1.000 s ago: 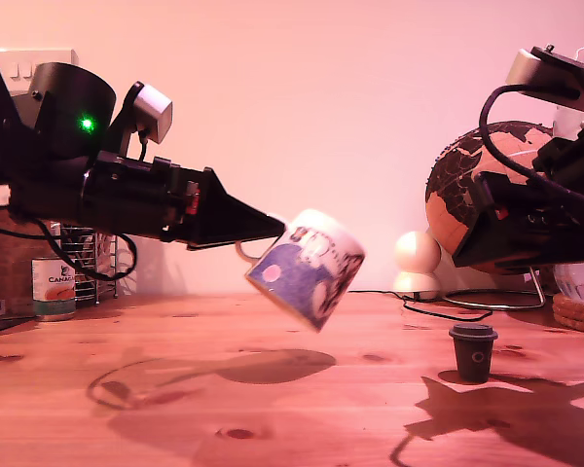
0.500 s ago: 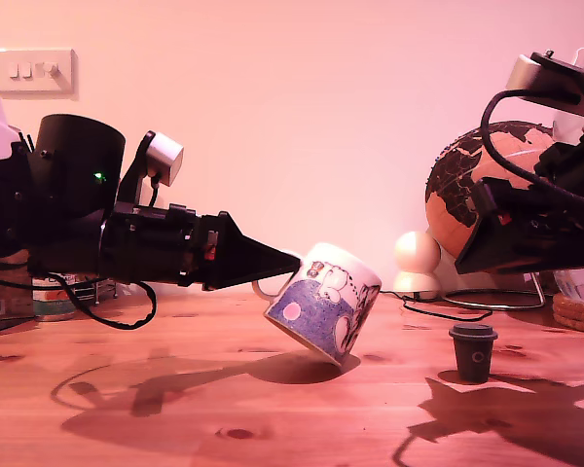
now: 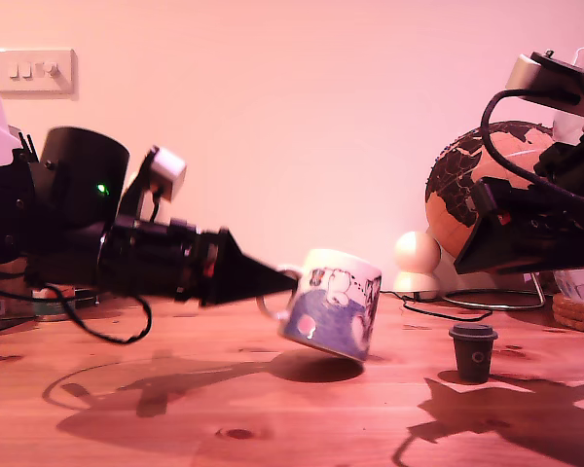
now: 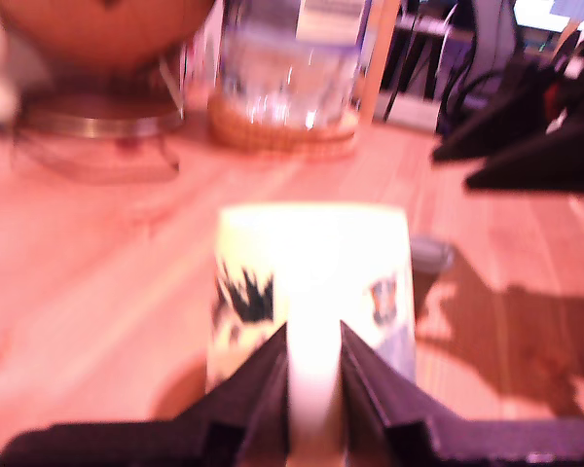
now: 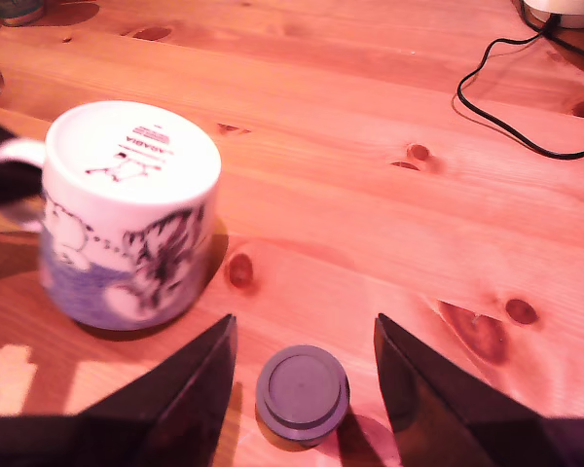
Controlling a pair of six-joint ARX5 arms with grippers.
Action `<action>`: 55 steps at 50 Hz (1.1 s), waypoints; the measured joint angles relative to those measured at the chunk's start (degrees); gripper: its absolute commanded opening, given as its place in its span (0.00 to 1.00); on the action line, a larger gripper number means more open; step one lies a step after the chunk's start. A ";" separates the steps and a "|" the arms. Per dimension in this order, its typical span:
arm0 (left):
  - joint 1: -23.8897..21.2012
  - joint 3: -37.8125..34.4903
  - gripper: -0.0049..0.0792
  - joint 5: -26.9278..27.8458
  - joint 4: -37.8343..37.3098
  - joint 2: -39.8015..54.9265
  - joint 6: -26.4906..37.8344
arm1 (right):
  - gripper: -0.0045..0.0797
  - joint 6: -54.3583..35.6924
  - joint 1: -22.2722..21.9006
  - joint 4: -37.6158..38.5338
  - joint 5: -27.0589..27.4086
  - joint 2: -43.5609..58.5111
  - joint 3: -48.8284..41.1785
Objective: Lift the coffee cup and remove the coffee capsule that is hidden under it
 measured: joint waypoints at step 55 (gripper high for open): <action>-0.26 0.98 0.03 -12.39 -26.14 -6.34 17.46 | 0.54 1.70 0.00 -0.02 -1.27 -0.02 0.00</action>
